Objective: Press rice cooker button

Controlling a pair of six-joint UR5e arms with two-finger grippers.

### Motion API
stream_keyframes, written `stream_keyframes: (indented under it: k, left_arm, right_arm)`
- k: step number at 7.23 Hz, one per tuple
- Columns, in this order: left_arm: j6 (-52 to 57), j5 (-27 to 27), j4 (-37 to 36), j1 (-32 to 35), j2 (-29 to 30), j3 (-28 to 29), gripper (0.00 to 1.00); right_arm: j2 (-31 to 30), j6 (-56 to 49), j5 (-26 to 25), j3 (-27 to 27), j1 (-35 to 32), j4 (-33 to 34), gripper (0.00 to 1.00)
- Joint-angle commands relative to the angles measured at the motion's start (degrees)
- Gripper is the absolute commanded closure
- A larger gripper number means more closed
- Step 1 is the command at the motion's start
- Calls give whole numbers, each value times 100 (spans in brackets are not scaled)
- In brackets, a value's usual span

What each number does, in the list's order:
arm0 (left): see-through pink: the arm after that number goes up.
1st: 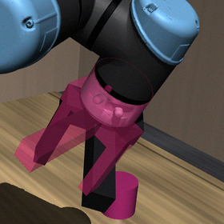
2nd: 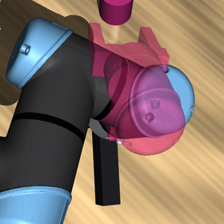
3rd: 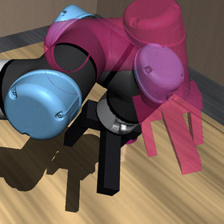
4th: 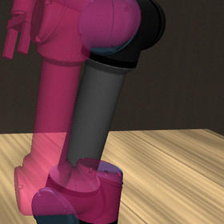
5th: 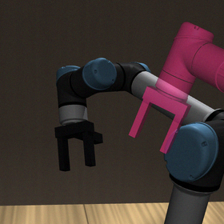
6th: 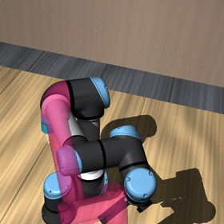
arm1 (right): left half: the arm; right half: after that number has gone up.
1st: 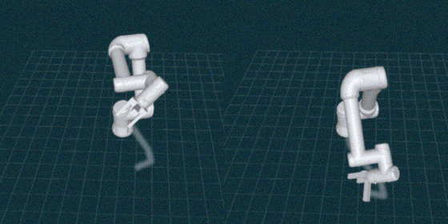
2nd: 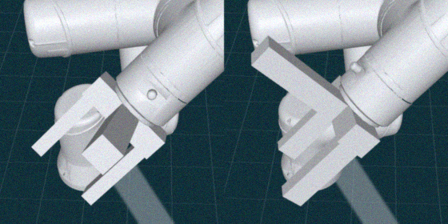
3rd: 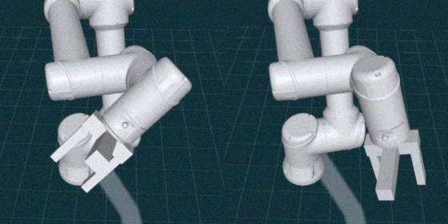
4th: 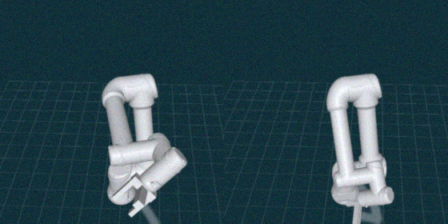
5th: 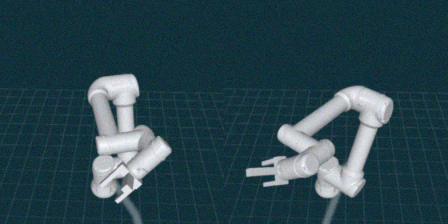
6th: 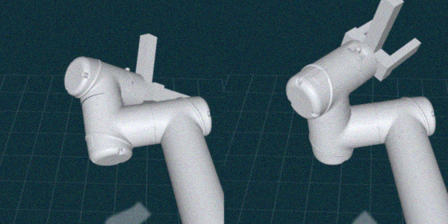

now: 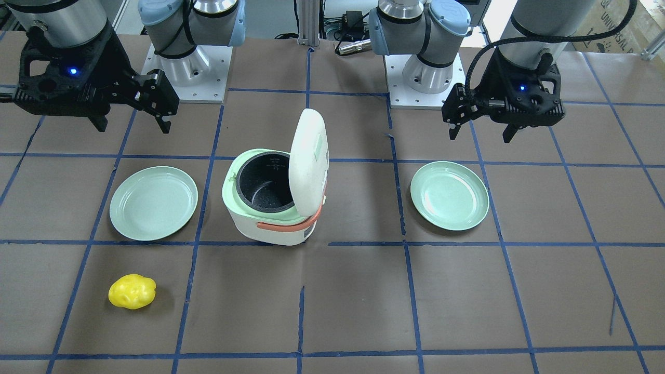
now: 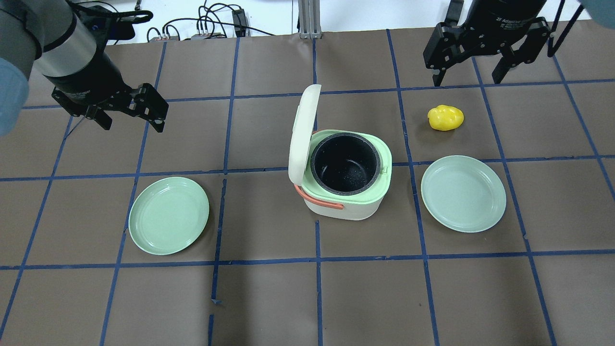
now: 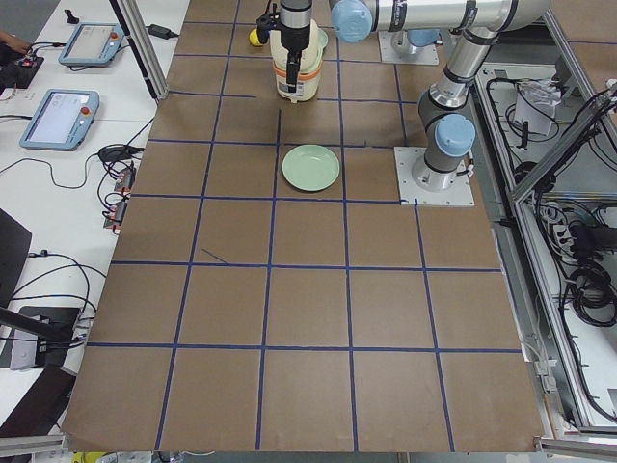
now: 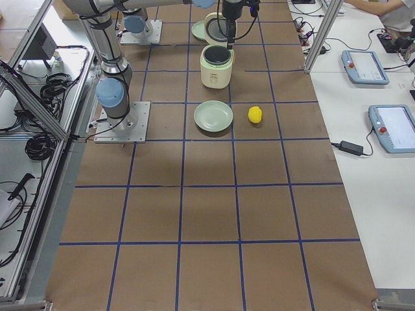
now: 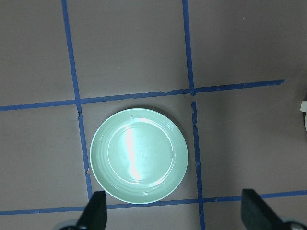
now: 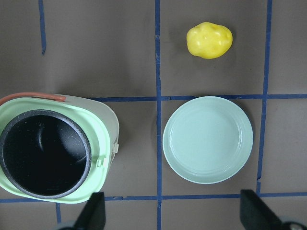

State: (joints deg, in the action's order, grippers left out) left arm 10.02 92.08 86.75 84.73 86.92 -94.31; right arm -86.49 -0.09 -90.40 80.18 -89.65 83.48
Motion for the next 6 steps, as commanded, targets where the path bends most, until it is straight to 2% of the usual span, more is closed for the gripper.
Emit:
stream_keyframes:
  k: [1,6]
  left_arm:
    - [0,-6,0,0,0,0,0]
    - [0,3,0,0,0,0,0]
  right_arm:
    - [9,0,-13,7,0,-7,0]
    - [0,0,57,33,9,-7,0]
